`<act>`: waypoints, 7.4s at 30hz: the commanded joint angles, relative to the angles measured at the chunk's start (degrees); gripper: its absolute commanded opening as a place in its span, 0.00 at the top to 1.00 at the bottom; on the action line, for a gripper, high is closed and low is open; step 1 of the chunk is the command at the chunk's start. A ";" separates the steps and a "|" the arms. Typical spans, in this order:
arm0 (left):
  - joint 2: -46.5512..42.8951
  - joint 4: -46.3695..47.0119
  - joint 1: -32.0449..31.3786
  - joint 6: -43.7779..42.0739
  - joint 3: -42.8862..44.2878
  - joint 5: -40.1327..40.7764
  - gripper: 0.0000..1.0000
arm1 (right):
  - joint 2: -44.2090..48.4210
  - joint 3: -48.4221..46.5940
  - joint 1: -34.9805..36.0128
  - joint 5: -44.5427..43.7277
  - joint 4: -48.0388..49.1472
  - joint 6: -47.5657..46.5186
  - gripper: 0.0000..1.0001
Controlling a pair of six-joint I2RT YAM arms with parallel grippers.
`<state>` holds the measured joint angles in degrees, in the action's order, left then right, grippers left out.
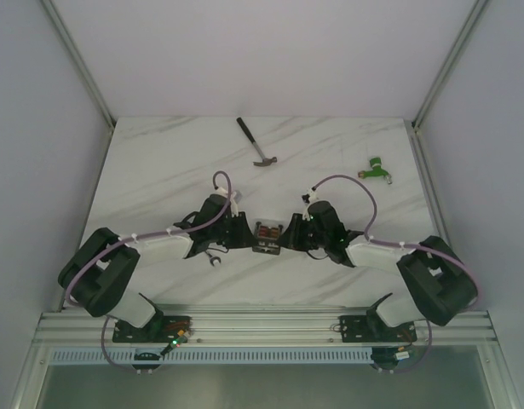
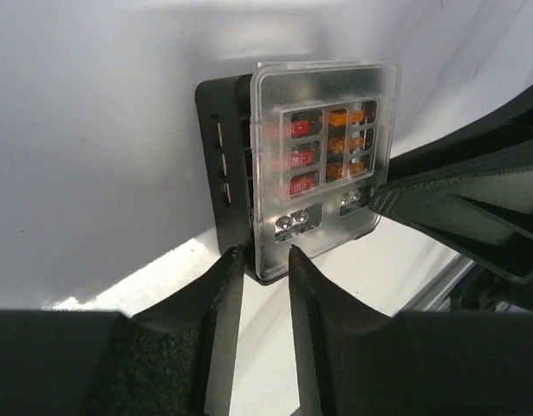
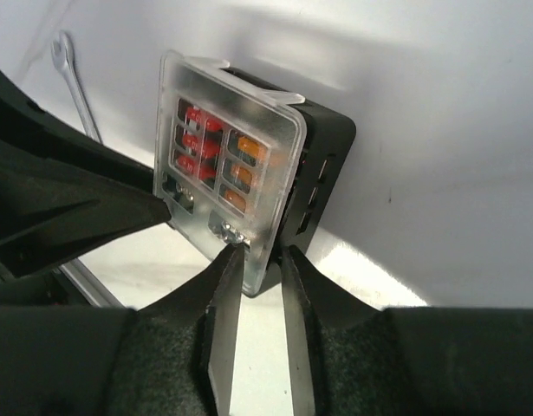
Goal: Snap on the fuse box
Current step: Close the fuse box cover on the fuse box base.
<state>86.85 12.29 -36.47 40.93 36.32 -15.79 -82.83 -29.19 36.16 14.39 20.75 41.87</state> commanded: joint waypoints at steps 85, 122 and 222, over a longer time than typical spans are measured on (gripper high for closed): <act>1.12 -11.10 -1.65 -6.04 7.76 7.37 0.44 | -0.32 3.08 -1.45 -0.98 11.81 9.90 0.25; -0.79 -17.40 -5.27 -1.54 9.85 10.69 0.33 | -2.95 -2.47 4.88 -6.57 1.30 9.75 0.27; 7.43 -22.39 -5.84 -7.00 15.01 20.76 0.55 | -4.67 -14.47 9.26 -23.58 -25.17 -3.85 0.26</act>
<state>92.97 -11.20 -41.47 34.81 49.52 6.13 -86.54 -42.35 44.71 -11.38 -5.63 38.48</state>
